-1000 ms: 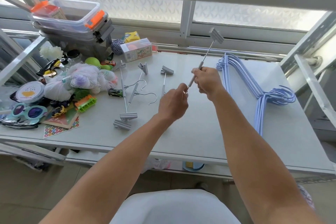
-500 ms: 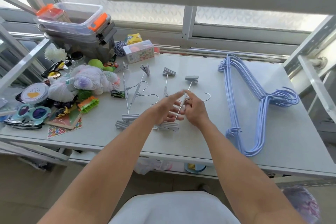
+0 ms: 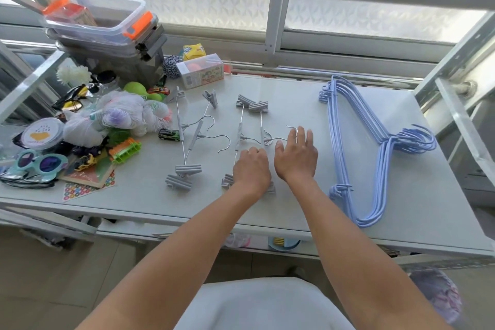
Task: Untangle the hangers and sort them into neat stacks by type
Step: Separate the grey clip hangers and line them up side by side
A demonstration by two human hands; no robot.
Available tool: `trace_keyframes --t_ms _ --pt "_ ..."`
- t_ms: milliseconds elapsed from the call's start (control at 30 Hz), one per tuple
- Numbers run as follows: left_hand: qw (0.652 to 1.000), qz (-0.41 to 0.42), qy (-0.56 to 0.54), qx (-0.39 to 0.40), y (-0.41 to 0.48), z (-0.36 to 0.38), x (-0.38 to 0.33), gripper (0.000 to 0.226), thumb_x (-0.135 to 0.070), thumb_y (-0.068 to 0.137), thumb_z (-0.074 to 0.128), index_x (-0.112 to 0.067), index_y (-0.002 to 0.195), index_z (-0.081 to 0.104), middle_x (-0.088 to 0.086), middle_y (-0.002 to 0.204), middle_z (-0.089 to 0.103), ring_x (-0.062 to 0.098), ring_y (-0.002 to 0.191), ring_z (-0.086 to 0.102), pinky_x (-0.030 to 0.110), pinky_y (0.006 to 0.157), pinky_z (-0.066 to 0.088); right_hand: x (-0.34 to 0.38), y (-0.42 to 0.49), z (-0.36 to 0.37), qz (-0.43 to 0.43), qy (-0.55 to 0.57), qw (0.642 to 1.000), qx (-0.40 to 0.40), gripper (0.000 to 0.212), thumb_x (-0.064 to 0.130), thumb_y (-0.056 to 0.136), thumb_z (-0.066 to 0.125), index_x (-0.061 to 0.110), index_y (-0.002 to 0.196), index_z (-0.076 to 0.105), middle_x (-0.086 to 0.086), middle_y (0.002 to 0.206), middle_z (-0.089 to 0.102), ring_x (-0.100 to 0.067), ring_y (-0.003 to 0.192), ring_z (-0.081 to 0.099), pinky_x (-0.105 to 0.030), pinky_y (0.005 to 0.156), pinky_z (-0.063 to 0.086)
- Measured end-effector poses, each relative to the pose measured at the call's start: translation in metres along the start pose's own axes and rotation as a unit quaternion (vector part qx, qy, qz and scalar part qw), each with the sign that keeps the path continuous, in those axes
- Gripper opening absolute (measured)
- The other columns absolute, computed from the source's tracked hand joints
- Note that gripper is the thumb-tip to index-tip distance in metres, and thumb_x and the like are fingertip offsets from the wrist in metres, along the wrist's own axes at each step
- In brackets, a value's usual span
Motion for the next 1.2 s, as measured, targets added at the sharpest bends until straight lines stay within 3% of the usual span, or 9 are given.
trace_keyframes --t_ms 100,233,467,667,800,867,933,1033,1200 --pt "0.998 0.023 0.052 -0.015 -0.001 0.003 -0.002 0.025 -0.017 0.097 0.045 -0.012 0.121 0.053 0.007 0.119 0.056 0.026 0.112 0.050 0.035 0.078 0.047 -0.015 0.001 0.024 0.026 -0.032 0.995 0.096 0.067 0.049 0.099 0.013 0.012 0.155 0.013 -0.001 0.164 0.000 -0.023 0.150 -0.011 -0.049 0.120 0.001" --pt "0.998 0.035 0.057 -0.010 0.001 0.004 0.000 0.032 -0.019 0.098 0.042 -0.013 0.129 0.050 0.006 0.121 0.056 0.027 0.111 0.052 0.037 0.079 0.047 -0.017 -0.002 0.031 0.026 -0.083 0.989 0.118 0.072 0.055 0.097 0.012 0.015 0.155 0.004 0.002 0.163 -0.015 -0.026 0.147 -0.024 -0.054 0.116 -0.008" --pt "0.995 0.043 0.083 0.014 0.004 0.007 0.001 0.040 -0.023 0.100 0.037 -0.013 0.138 0.042 0.007 0.129 0.050 0.028 0.118 0.047 0.039 0.087 0.043 -0.019 -0.001 0.027 -0.004 -0.056 0.992 0.111 0.068 0.056 0.097 0.012 0.025 0.154 -0.011 0.002 0.164 -0.003 -0.026 0.149 -0.017 -0.056 0.116 -0.007" --pt "0.994 0.051 0.090 0.025 -0.003 0.007 0.001 0.053 -0.042 0.102 0.026 -0.014 0.146 0.034 0.010 0.139 0.043 0.030 0.128 0.037 0.043 0.100 0.034 -0.016 0.000 0.028 0.017 -0.071 0.988 0.135 0.072 0.057 0.097 0.010 0.015 0.156 0.005 0.000 0.164 -0.005 -0.029 0.148 -0.021 -0.056 0.117 -0.008" --pt "0.997 -0.023 0.034 -0.067 -0.004 -0.016 0.027 0.043 -0.037 0.100 0.030 -0.014 0.132 0.048 0.007 0.138 0.046 0.027 0.130 0.036 0.041 0.102 0.034 -0.001 -0.001 0.008 -0.011 0.009 1.000 0.020 0.066 0.047 0.099 0.026 0.011 0.153 0.017 -0.006 0.164 0.006 -0.027 0.150 -0.005 -0.048 0.120 0.004" --pt "0.996 -0.041 0.025 -0.075 -0.003 -0.019 0.041 0.043 -0.033 0.099 0.032 -0.013 0.134 0.046 0.005 0.140 0.045 0.024 0.132 0.035 0.040 0.102 0.035 0.018 -0.006 -0.004 -0.090 0.063 0.993 -0.049 0.052 0.040 0.097 0.040 0.009 0.139 0.046 -0.010 0.149 0.042 -0.029 0.143 0.029 -0.042 0.114 0.026" --pt "0.998 -0.018 0.037 -0.057 -0.001 -0.014 0.045 0.041 -0.027 0.099 0.033 -0.011 0.135 0.043 0.005 0.139 0.045 0.022 0.133 0.035 0.039 0.101 0.037 0.031 -0.013 -0.002 -0.132 0.089 0.985 -0.062 0.034 0.037 0.093 0.050 0.012 0.106 0.068 -0.008 0.112 0.066 -0.029 0.112 0.055 -0.038 0.089 0.045" --pt "0.997 0.009 0.060 -0.042 -0.002 -0.007 0.047 0.047 -0.019 0.097 0.035 -0.007 0.143 0.034 0.006 0.148 0.039 0.021 0.140 0.029 0.035 0.105 0.033 0.033 -0.010 0.013 -0.091 0.130 0.987 -0.012 0.024 0.033 0.088 0.054 0.016 0.072 0.059 -0.003 0.078 0.066 -0.027 0.084 0.060 -0.032 0.063 0.043" --pt "0.996 0.018 0.086 -0.027 -0.005 0.001 0.050 0.052 -0.019 0.101 0.028 -0.006 0.151 0.019 0.007 0.160 0.021 0.023 0.150 0.007 0.035 0.114 0.020 0.028 -0.005 0.018 -0.059 0.155 0.986 0.004 0.032 0.029 0.085 0.056 0.016 0.059 0.043 -0.003 0.066 0.061 -0.028 0.069 0.055 -0.031 0.058 0.036"
Point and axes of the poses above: each hand's wrist, its own y-axis towards the middle knuckle, its own z-axis out of the palm, x = y × z, the point moved 8 cm from there along y, towards the middle knuckle
